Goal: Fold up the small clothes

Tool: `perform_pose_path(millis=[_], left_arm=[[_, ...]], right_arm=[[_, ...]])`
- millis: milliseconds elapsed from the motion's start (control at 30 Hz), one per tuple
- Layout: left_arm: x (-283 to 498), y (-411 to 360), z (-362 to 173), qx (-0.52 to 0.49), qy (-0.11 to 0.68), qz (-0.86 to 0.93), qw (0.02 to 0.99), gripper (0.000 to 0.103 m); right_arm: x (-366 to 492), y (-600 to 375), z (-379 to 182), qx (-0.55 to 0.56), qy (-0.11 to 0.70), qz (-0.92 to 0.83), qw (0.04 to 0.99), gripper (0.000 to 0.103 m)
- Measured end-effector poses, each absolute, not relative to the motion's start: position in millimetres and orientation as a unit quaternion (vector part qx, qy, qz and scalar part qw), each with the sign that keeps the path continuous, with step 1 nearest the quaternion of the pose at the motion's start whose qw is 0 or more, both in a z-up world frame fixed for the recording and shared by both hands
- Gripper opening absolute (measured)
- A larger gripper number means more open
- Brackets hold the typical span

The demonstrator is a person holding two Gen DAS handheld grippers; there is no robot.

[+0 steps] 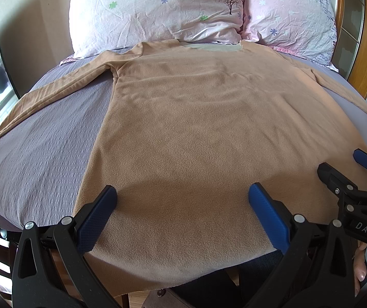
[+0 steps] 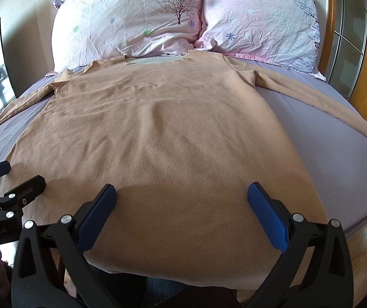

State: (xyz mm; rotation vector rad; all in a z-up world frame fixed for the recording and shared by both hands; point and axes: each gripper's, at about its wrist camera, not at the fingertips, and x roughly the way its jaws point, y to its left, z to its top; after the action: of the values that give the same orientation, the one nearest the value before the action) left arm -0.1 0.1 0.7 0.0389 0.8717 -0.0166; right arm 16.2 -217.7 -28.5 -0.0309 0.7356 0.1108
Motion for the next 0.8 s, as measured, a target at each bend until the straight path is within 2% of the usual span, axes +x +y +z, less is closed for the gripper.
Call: perform_pose_path(millis=[267,400,500,567,633,700,733,800], left_arm=[[-0.2,0.0,0.7,0.019,0.422,-0.008,0.907,0.102],[-0.5,0.5,0.6,0.019,0.417,-0.009,0.908,0.102],[-4.3,-1.4,4.0,0.027,0.416,-0.013,0.909,0.102],[-4.8,-0.4,6.4,0.029,0.414,-0.023,0.91,0.102],[-1.6,7.7,6.5,0.015,0.401,-0.037,0.915,0.102],[-0.3,14.5,9.4,-0.006,0.376,-0.055,0.925,0.102],[-0.1,17.2,10.9,-0.013,0.368,-0.06,0.928,0.102],[1.8,29.3,17.9,-0.037,0.339,-0.068,0.938,0.102]], right_arm=[[9.9,-214.5,-22.7,-0.015,0.353,0.055,0.934,0.101],[13.4,-230.1,-24.4,-0.001,0.318,0.091,0.944,0.101],[20.7,-284.2,-9.1,0.123,0.282,0.143,0.941,0.101],[35.8,-340.6,9.6,0.187,0.266,0.089,0.942,0.101],[50.7,-399.0,24.4,0.236,0.255,0.01,0.938,0.095],[74.3,-473.3,32.7,0.308,0.259,-0.064,0.913,0.074],[87.1,-508.3,31.6,0.348,0.27,-0.095,0.893,0.07],[103.9,-558.5,23.4,0.411,0.286,-0.134,0.855,0.056]])
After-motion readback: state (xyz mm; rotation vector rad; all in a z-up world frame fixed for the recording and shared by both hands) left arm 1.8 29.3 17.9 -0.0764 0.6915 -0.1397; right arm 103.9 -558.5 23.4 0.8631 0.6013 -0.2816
